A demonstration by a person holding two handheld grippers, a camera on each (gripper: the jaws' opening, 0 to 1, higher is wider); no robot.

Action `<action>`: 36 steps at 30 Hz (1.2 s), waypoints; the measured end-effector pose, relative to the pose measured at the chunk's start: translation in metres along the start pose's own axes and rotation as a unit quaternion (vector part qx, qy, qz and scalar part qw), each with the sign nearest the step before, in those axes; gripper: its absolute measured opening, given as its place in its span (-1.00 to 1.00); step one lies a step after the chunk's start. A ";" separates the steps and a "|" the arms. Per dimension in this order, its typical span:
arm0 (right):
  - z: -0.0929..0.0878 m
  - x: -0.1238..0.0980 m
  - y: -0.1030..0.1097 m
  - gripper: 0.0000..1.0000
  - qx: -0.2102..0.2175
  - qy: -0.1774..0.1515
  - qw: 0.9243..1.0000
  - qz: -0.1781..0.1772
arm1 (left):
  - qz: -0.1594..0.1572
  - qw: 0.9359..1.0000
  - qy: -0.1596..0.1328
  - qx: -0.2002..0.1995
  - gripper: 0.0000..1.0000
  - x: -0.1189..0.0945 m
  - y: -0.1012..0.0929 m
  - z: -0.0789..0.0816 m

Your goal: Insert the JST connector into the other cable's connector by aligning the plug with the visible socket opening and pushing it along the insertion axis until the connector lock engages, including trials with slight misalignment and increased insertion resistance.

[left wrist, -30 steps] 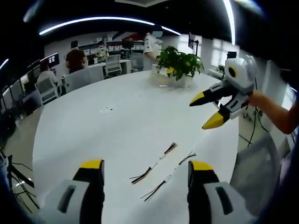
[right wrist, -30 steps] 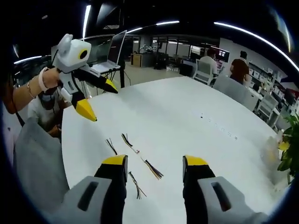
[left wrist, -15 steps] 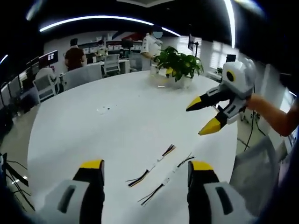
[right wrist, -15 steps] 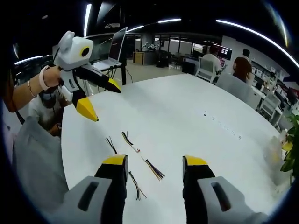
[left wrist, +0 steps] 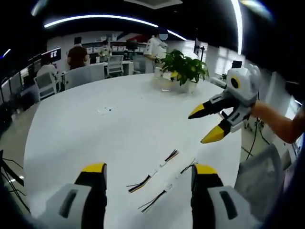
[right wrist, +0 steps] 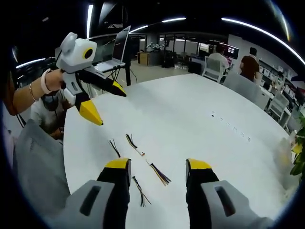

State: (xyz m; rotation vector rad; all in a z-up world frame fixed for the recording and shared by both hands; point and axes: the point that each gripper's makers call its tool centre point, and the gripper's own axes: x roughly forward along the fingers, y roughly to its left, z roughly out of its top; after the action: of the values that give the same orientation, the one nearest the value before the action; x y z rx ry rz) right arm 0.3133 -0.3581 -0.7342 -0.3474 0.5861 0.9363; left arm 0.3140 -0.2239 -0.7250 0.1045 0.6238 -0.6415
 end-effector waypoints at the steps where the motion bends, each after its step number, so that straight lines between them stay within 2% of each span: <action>1: 0.000 0.001 0.000 -0.13 0.000 0.001 1.000 0.001 | 0.000 1.000 0.002 -0.001 0.36 0.001 0.000 -0.001; 31: -0.014 0.019 0.001 -0.27 0.018 0.019 0.999 0.023 | -0.001 0.999 0.032 0.004 0.29 0.018 0.004 -0.024; 34: -0.014 0.020 0.002 -0.29 0.019 0.018 0.999 0.026 | -0.007 0.999 0.031 -0.004 0.30 0.019 0.002 -0.025; 36: -0.014 0.021 0.002 -0.29 0.018 0.018 0.999 0.026 | -0.011 0.999 0.025 -0.024 0.30 0.020 0.001 -0.024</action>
State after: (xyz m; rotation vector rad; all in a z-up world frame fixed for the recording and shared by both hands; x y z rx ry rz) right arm 0.3164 -0.3505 -0.7575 -0.3187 0.6464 0.9707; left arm 0.3150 -0.2269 -0.7561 0.0692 0.6894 -0.6456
